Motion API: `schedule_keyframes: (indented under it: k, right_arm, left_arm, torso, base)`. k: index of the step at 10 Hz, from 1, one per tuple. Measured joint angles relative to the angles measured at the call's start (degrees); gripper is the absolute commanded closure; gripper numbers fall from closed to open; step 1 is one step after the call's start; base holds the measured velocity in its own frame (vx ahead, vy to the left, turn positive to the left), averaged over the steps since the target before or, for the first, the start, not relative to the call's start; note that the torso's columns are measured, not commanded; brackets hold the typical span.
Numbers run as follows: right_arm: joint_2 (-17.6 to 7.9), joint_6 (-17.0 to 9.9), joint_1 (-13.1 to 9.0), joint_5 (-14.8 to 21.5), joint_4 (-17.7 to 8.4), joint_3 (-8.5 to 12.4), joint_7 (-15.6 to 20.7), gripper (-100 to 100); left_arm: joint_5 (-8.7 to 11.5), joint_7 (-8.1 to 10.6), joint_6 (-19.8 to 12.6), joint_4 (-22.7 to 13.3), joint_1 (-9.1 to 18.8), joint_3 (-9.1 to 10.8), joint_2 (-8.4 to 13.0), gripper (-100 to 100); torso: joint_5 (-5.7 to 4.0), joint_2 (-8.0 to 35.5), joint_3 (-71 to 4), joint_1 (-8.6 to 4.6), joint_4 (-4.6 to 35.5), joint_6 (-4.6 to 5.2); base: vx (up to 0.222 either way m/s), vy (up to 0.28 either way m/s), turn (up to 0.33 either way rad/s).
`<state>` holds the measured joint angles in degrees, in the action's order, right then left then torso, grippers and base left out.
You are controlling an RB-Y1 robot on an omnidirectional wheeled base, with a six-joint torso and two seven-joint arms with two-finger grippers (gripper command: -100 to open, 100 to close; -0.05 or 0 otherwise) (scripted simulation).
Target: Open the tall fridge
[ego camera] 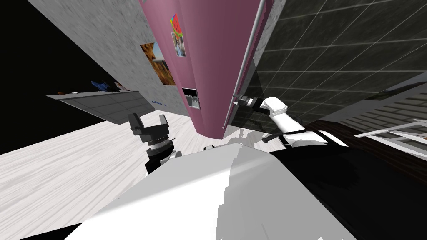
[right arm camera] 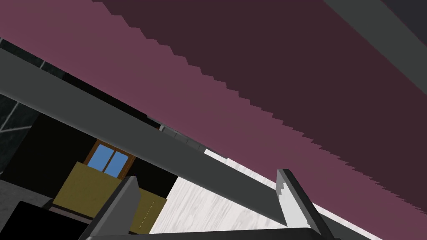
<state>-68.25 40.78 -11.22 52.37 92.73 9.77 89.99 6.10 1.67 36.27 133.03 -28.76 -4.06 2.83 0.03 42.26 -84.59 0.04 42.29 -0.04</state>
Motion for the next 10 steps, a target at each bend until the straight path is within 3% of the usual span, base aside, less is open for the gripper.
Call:
schedule_keyframes:
  k: [4,5,8,10]
  right_arm:
    - [-2.96,-2.88,0.26,-2.99,-0.77,-2.07,1.53,-100]
    - [-3.04,-3.01,0.29,-3.10,-0.88,-2.20,1.67,100]
    - [-0.90,-0.87,-0.16,-0.71,-0.14,-1.01,1.12,100]
    - [-1.64,-2.30,-0.27,-0.19,-0.79,-0.80,0.77,100]
  left_arm:
    - [0.00,0.00,0.00,0.00,0.01,0.00,0.00,0]
    - [0.00,0.00,0.00,0.00,0.00,0.00,0.00,0]
    - [0.00,0.00,0.00,0.00,0.00,0.00,0.00,0]
    - [0.00,0.00,0.00,0.00,0.01,-0.02,-0.03,0]
  torso:
    - [0.07,-0.15,-0.11,0.16,-0.03,-0.21]
    - [0.08,-0.19,-0.14,0.15,-0.05,-0.14]
    - [-0.04,0.20,0.08,-0.14,0.09,0.18]
    - [0.05,0.37,0.21,0.53,-0.03,0.25]
  base:
    - [0.007,0.019,0.082]
    - [-0.009,-0.014,-0.129]
    - [-0.013,0.030,-0.059]
    - [-0.100,0.294,-0.134]
